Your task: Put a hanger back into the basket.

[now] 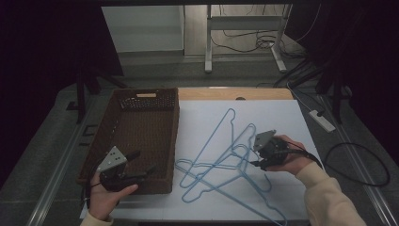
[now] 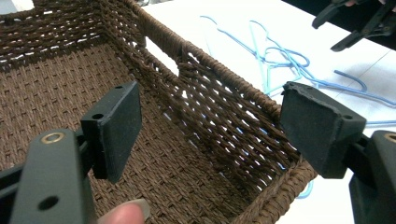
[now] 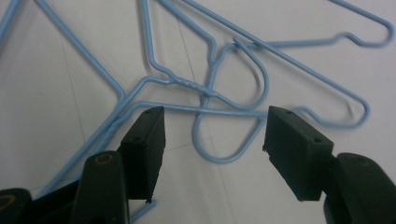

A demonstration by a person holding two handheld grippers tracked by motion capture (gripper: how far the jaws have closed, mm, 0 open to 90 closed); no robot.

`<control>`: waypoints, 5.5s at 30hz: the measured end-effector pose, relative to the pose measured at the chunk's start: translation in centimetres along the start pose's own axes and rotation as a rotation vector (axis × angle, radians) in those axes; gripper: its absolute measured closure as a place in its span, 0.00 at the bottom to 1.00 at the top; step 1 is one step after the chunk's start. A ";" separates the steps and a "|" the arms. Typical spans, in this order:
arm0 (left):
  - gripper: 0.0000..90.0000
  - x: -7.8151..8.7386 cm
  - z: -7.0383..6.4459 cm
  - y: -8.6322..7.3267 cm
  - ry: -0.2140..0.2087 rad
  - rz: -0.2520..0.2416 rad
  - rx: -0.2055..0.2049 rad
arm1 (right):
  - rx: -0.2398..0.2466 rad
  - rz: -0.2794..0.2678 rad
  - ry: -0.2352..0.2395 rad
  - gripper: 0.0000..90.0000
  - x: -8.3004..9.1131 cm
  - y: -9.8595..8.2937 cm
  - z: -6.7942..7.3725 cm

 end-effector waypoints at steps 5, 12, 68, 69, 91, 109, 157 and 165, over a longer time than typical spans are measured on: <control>0.25 0.0 0.1 -0.1 0.001 0.002 0.002 | 0.136 0.075 0.050 0.48 -1.4 0.8 -0.4; 0.25 0.0 0.2 -0.2 0.004 0.005 0.002 | 0.301 0.151 0.107 0.51 -3.3 1.3 -0.1; 0.25 0.6 -0.9 1.1 -0.003 -0.023 -0.022 | 0.363 0.192 0.239 0.96 0.1 2.2 2.2; 0.25 0.6 -0.9 1.1 -0.003 -0.023 -0.022 | 0.363 0.192 0.239 0.96 0.1 2.2 2.2; 0.26 -1.5 -7.2 2.3 -0.120 0.043 -0.075 | 0.111 0.245 0.230 0.96 0.5 2.9 3.8; 0.26 -8.7 -15.5 0.7 -0.277 0.252 -0.164 | 0.086 0.254 0.226 0.96 0.7 3.2 4.1; 0.96 -15.9 -15.2 -2.4 -0.330 0.353 0.102 | -0.379 -0.516 -0.012 0.17 7.1 5.9 -0.6; 0.96 -15.7 -15.0 -2.2 -0.331 0.338 0.105 | -0.587 -0.580 -0.088 0.07 6.8 2.4 -1.8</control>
Point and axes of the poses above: each handheld gripper's, and its own axes: x roughly backward along the jaws, y roughly out of its top, z roughly to its left, the point moved 10 cm from there along -x, roughly forward along the jaws, and after that the axes turned 2 degrees about -y, right-handed, at the moved point
